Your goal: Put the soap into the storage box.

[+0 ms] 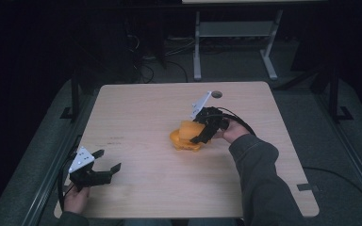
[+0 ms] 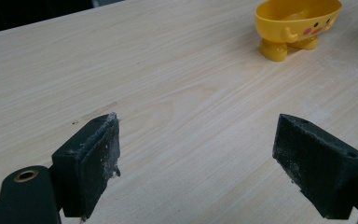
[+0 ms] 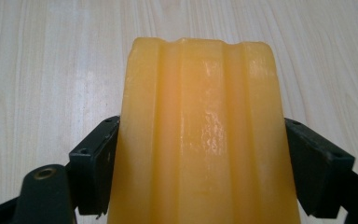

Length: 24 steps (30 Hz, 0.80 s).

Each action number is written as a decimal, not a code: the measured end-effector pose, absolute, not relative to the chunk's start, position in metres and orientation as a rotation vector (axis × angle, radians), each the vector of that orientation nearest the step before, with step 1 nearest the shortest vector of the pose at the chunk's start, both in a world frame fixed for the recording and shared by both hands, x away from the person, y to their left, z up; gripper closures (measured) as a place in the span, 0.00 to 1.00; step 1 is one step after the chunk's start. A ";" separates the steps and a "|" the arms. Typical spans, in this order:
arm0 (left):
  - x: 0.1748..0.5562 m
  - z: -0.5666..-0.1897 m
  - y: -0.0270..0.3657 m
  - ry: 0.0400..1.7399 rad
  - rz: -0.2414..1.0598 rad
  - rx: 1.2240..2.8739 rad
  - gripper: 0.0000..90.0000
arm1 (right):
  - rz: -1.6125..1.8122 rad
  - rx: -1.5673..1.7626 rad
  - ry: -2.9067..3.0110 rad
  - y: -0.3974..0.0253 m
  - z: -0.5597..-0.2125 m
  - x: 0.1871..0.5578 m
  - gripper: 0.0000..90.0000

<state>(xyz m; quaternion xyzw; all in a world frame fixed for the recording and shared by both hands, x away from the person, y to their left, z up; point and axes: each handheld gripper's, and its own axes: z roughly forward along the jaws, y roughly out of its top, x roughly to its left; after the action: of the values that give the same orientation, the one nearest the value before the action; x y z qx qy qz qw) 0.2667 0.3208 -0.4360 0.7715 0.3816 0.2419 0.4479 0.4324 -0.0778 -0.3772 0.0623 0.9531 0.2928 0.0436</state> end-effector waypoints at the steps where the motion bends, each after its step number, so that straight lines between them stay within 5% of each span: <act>1: 0.267 -0.436 0.321 0.943 0.600 1.911 0.16 | 0.889 0.182 2.916 -0.076 -0.377 0.433 0.23; 24: 0.266 -0.435 0.321 0.942 0.603 1.910 0.16 | 0.911 0.110 2.938 -0.054 -0.380 0.443 0.23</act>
<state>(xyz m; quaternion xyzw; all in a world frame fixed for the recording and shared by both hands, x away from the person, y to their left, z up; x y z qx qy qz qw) 0.2660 0.3211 -0.4354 0.7716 0.3806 0.2434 0.4478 0.4430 -0.0542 -0.3797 0.0358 0.9540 0.2958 0.0318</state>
